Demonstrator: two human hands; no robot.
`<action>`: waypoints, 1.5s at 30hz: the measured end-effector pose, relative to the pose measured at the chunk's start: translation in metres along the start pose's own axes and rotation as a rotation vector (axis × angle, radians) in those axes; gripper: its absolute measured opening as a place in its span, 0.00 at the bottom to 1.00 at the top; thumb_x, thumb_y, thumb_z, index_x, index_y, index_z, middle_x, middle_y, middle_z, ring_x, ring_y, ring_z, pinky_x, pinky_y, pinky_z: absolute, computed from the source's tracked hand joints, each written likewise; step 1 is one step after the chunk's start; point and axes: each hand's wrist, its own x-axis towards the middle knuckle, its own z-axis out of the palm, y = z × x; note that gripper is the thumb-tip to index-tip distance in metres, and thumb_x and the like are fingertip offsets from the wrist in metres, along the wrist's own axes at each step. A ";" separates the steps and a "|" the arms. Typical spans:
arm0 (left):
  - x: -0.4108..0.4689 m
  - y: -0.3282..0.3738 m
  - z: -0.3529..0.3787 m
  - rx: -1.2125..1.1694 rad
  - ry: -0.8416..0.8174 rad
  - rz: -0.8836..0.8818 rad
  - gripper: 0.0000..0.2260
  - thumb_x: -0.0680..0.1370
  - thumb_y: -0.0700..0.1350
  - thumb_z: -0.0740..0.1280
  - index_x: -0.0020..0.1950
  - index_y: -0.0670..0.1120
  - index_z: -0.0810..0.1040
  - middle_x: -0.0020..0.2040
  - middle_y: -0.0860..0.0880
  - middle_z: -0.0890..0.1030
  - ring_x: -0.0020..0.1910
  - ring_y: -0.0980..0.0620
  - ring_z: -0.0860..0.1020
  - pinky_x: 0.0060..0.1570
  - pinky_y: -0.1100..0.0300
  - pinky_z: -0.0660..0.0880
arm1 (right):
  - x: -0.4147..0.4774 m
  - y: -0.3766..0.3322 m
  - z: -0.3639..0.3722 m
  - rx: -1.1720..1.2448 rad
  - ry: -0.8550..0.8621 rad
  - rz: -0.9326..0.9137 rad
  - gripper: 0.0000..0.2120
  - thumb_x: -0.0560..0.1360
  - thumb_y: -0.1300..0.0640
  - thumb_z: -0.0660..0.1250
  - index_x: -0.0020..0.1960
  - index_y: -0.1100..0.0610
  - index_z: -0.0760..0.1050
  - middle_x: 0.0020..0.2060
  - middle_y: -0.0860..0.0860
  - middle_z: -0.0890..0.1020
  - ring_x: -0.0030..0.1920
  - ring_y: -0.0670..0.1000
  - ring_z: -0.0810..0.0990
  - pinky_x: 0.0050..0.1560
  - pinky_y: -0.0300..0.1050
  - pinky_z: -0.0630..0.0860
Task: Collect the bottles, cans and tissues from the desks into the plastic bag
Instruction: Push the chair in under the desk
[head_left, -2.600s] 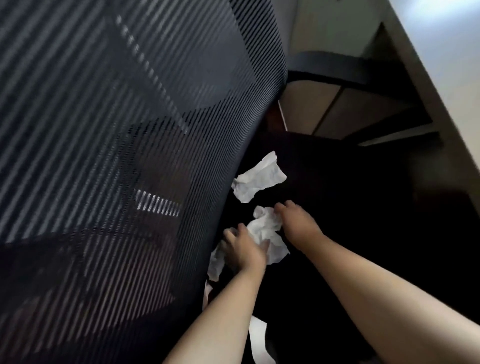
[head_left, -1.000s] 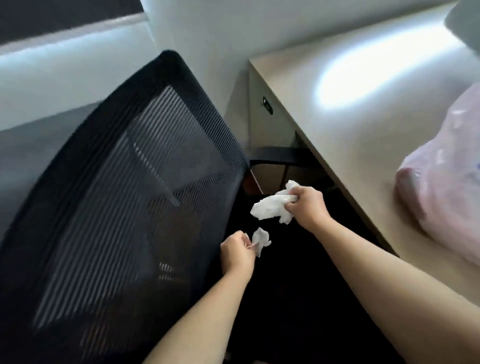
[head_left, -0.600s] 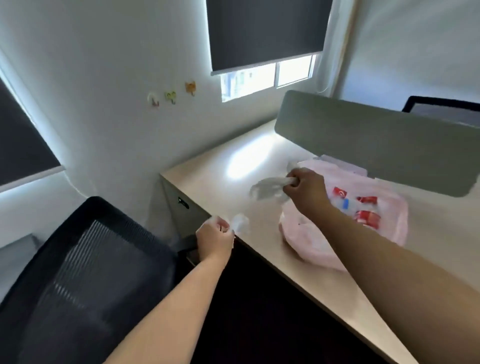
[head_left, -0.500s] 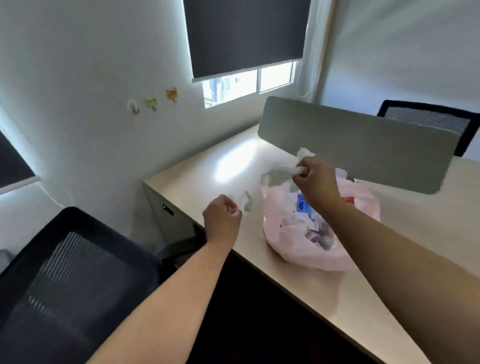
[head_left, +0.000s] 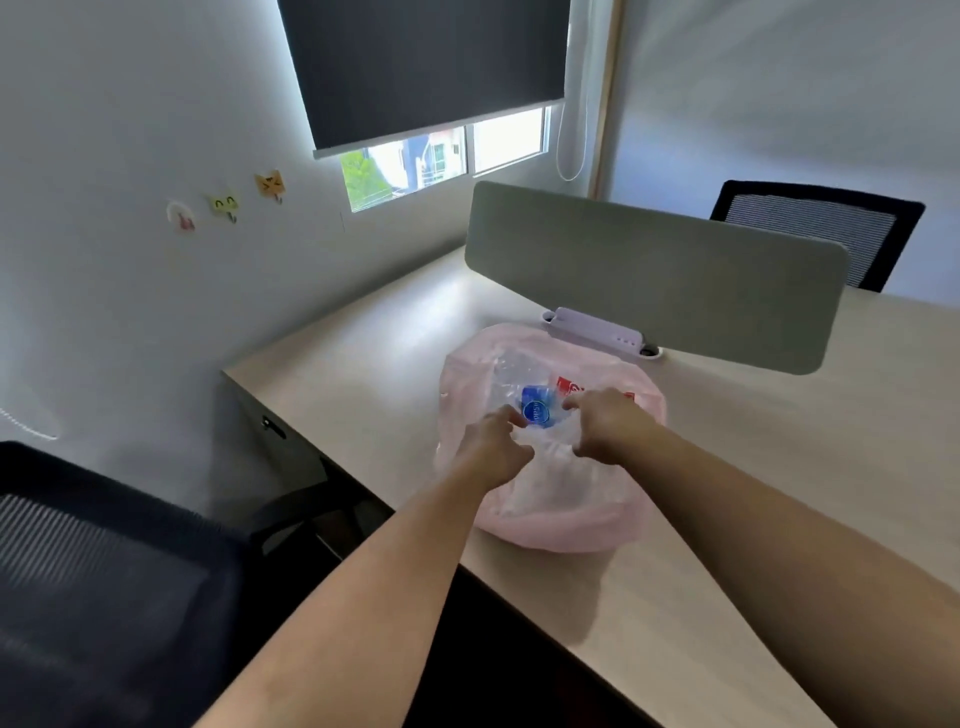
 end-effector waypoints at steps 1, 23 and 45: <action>-0.002 -0.001 -0.004 0.011 0.022 0.007 0.18 0.74 0.42 0.67 0.64 0.49 0.73 0.65 0.47 0.75 0.58 0.49 0.75 0.50 0.62 0.71 | 0.000 -0.001 -0.003 -0.009 0.055 -0.023 0.27 0.72 0.62 0.69 0.69 0.52 0.69 0.61 0.56 0.78 0.52 0.55 0.79 0.53 0.45 0.77; -0.288 -0.238 -0.288 0.724 0.358 0.015 0.16 0.74 0.39 0.62 0.59 0.50 0.76 0.61 0.48 0.75 0.62 0.46 0.72 0.58 0.53 0.70 | -0.267 -0.331 0.119 0.754 0.067 -0.255 0.13 0.73 0.50 0.67 0.55 0.55 0.77 0.50 0.51 0.80 0.50 0.50 0.77 0.49 0.39 0.71; -0.303 -0.284 -0.250 1.083 0.124 0.229 0.23 0.75 0.50 0.64 0.71 0.53 0.69 0.73 0.49 0.66 0.77 0.50 0.54 0.75 0.53 0.45 | -0.338 -0.361 0.138 0.610 -0.262 -0.436 0.34 0.68 0.52 0.70 0.72 0.47 0.61 0.65 0.51 0.71 0.60 0.50 0.72 0.64 0.45 0.70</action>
